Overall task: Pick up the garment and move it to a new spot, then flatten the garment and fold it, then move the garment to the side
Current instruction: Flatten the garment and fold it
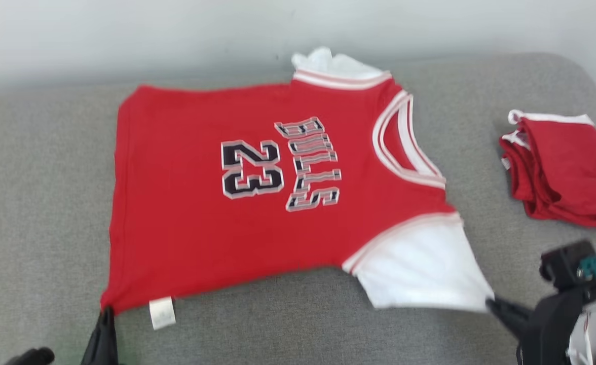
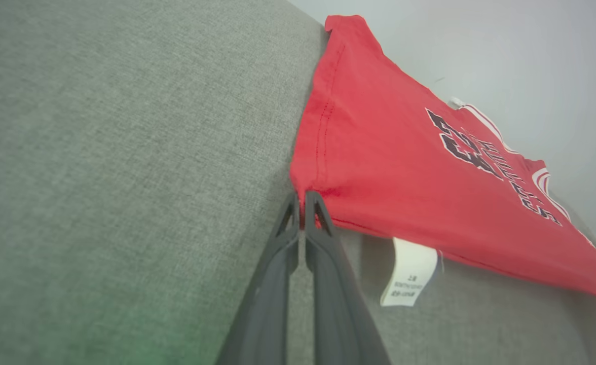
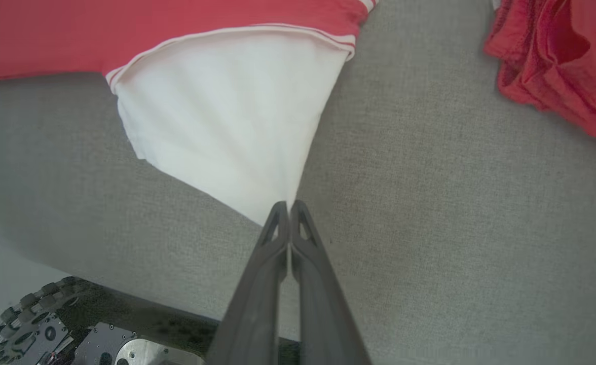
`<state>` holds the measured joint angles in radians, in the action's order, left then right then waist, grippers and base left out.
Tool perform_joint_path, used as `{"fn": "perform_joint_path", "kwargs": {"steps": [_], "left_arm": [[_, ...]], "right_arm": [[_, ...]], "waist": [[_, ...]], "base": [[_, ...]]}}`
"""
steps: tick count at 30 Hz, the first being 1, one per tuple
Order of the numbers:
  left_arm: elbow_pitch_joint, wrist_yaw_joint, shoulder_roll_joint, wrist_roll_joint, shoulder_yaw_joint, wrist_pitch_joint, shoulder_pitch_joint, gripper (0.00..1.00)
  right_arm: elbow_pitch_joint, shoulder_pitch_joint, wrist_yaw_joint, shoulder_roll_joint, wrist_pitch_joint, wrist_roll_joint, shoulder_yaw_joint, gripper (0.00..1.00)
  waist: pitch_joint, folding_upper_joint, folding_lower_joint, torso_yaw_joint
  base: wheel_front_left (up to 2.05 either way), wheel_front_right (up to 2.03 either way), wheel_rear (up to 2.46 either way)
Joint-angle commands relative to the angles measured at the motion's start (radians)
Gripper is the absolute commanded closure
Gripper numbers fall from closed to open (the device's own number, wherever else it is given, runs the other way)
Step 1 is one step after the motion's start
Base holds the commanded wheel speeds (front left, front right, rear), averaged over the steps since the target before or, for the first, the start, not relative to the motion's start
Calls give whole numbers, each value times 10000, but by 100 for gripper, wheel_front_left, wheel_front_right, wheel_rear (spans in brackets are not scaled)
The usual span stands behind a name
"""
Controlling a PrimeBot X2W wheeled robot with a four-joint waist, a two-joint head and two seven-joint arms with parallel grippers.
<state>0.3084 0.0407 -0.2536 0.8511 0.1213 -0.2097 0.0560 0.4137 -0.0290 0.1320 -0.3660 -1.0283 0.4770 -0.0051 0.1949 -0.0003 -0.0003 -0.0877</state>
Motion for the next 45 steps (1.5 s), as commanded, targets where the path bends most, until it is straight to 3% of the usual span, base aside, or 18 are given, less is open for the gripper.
{"fn": "perform_joint_path", "kwargs": {"steps": [1, 11, 16, 24, 29, 38, 45], "left_arm": [[-192, -127, -122, -136, 1, 90, -340, 100], [-1824, -1221, -822, -802, 494, 1335, -1845, 100], [-2528, -1570, -916, -755, 328, 1458, -2214, 100], [-3343, -1803, -1111, -922, 229, 1534, -1840, 100], [-3534, -1824, -1280, -1308, 563, 1803, -1085, 100], [-2649, -2092, -1189, -2044, 1310, 2654, 1082, 100], [-1698, -2142, -1096, -2415, 1687, 2943, 2356, 100]], "right_arm": [[112, -387, -25, -5, -182, 83, -50, 100], [600, -2359, -23, 253, -1356, 1026, -8, 100], [1007, -2949, -23, 388, -1780, 1275, -196, 100], [1249, -1701, -23, 152, -497, 1068, -257, 100], [734, -378, -23, -410, 701, 735, 243, 100], [-699, 1844, -23, -1182, 2612, -386, 1109, 100], [-1695, 2999, -23, -1201, 3839, -922, 1508, 100]], "waist": [[-349, 3, 3, 18], [-260, 3, 3, 164], [-193, 3, 3, 258], [-130, 3, 3, 320], [0, 3, 3, 514], [579, 3, 3, 954], [978, 3, 3, 1086]], "base": [[0, 0, 0], [0, 0, 0], [0, 0, 0], [0, 0, 0], [0, 0, 0], [0, 0, 0], [0, 0, 0]]}}
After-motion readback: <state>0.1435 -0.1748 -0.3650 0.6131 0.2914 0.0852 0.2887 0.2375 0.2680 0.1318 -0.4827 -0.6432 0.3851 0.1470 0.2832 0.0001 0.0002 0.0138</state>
